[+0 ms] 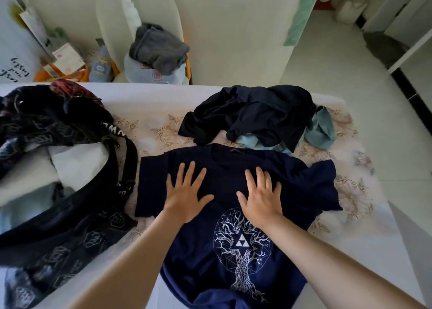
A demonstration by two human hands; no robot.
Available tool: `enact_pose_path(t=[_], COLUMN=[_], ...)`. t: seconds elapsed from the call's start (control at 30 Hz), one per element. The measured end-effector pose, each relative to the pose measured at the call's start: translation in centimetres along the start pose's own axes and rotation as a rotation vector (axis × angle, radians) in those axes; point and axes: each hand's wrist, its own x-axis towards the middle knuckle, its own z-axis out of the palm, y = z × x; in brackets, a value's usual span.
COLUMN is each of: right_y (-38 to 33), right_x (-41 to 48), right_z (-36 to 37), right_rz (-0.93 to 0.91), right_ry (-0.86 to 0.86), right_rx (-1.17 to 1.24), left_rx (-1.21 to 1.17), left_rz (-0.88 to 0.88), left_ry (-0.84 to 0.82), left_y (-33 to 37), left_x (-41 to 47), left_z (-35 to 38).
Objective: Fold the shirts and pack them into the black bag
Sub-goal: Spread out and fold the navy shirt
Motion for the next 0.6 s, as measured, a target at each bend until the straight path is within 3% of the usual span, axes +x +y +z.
enact_pose_path(t=[0.17,0.27,0.37,0.47,0.53,0.6], right_y=[3.2,3.9,4.6,6.0,7.2,8.3], right_x=[0.8,-1.6,-6.5,-11.8,-14.7,-16.9], right_z=[-1.7,-2.0,-0.6,0.9,1.6,2.0], right_rz=[-0.205,-0.232,-0.225,-0.204,-0.168,-0.146], right_ry=[-0.136,-0.010,0.173,0.248,0.213,0.146], right_rx=[0.147,0.270,0.331,0.298,0.273,0.238], left_rx=[0.054,-0.037,-0.343,-0.480,-0.471,-0.377], left_rz=[-0.016,0.065,0.268,0.416,0.466,0.534], left_ry=[-0.124,0.048,0.225,-0.036,-0.257,-0.374], left_y=[-1.9,0.3,3.9,7.1,8.6,9.3], left_x=[1.2,-0.2,-4.0,-8.1,-10.7,-12.5], left_z=[-1.5,-2.2,-1.6,-0.4,0.2,1.2])
